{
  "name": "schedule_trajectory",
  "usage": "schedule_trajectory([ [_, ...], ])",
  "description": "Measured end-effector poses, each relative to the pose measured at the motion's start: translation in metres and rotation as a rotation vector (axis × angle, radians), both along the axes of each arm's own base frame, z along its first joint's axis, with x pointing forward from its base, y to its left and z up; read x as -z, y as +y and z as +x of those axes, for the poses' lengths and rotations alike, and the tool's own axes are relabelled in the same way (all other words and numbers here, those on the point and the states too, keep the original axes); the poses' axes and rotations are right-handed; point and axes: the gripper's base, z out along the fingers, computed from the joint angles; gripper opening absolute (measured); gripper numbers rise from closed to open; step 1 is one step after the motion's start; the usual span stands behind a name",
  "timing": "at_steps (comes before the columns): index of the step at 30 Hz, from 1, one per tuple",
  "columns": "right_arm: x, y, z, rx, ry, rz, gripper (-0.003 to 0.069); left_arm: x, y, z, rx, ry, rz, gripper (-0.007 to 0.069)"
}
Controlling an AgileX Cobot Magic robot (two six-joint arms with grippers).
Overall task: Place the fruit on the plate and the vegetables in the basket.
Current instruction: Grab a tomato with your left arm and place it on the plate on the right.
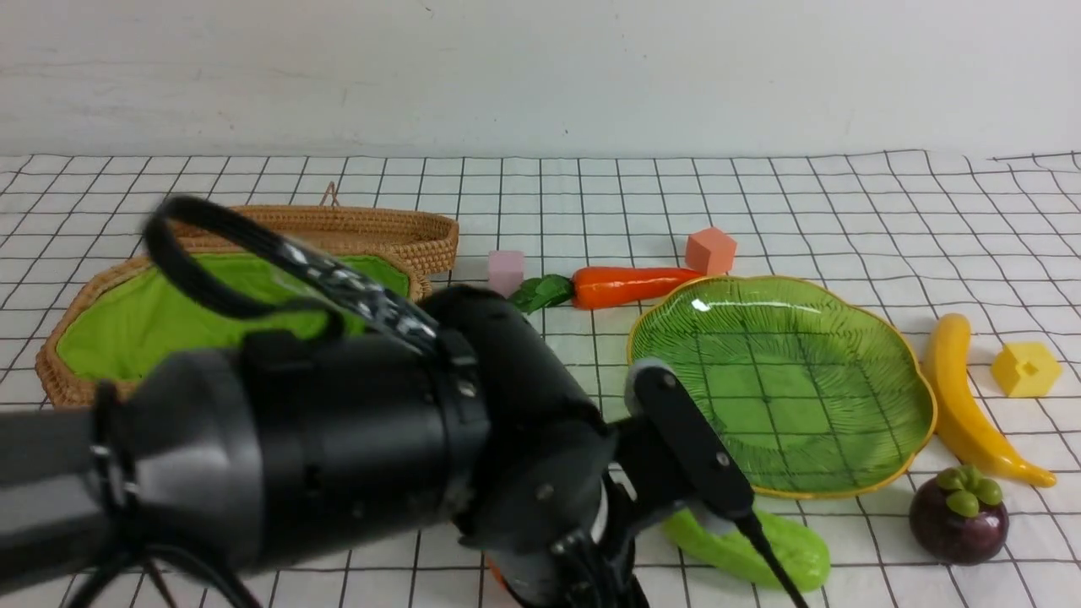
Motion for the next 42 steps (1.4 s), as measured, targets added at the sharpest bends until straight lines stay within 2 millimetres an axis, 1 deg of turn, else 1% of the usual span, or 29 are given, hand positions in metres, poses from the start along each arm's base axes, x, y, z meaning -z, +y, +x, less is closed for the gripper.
schedule_trajectory([
  [1, 0.000, 0.000, 0.000, 0.000, 0.001, 0.001, 0.0138, 0.003, -0.002, 0.000, 0.017, -0.015, 0.014, 0.0429],
  [2, 0.000, 0.000, 0.000, 0.002, 0.002, 0.002, 0.0139, 0.008, -0.005, 0.001, 0.041, -0.033, 0.033, 0.0480],
  [3, 0.000, 0.000, 0.000, 0.002, 0.003, 0.003, 0.0139, 0.008, -0.006, 0.001, 0.048, -0.041, 0.039, 0.0495],
  [4, 0.000, 0.000, 0.000, 0.003, 0.005, 0.004, 0.0140, 0.013, -0.008, 0.002, 0.069, -0.066, 0.060, 0.0539],
  [5, 0.000, 0.000, 0.000, 0.005, 0.007, 0.006, 0.0141, 0.015, -0.008, 0.004, 0.071, -0.081, 0.071, 0.0565],
  [7, 0.000, 0.000, 0.000, 0.005, 0.007, 0.006, 0.0141, 0.016, -0.008, 0.006, 0.060, -0.088, 0.075, 0.0578],
  [9, 0.000, 0.000, 0.000, 0.005, 0.007, 0.007, 0.0141, 0.021, -0.009, 0.009, 0.010, -0.092, 0.081, 0.0584],
  [12, 0.000, 0.000, 0.000, 0.006, 0.009, 0.008, 0.0141, 0.027, -0.010, 0.012, -0.018, -0.100, 0.097, 0.0576],
  [16, 0.000, 0.000, 0.000, 0.006, 0.008, 0.008, 0.0140, 0.046, -0.012, 0.020, -0.045, -0.130, 0.161, 0.0557],
  [21, 0.000, 0.000, 0.000, 0.007, 0.007, 0.007, 0.0133, 0.050, -0.015, 0.024, -0.052, -0.167, 0.178, 0.0538],
  [23, 0.000, 0.000, 0.000, 0.006, 0.008, 0.008, 0.0133, 0.051, -0.015, 0.025, -0.052, -0.174, 0.184, 0.0496],
  [27, 0.000, 0.000, 0.000, 0.007, 0.007, 0.007, 0.0133, 0.050, -0.015, 0.026, -0.107, -0.172, 0.159, 0.0361],
  [32, 0.000, 0.000, 0.000, 0.007, 0.007, 0.007, 0.0132, 0.050, -0.015, 0.026, -0.145, -0.168, 0.146, 0.0367],
  [42, 0.000, 0.000, 0.000, 0.007, 0.007, 0.007, 0.0132, 0.032, -0.008, 0.020, -0.194, -0.141, 0.114, 0.0363],
])
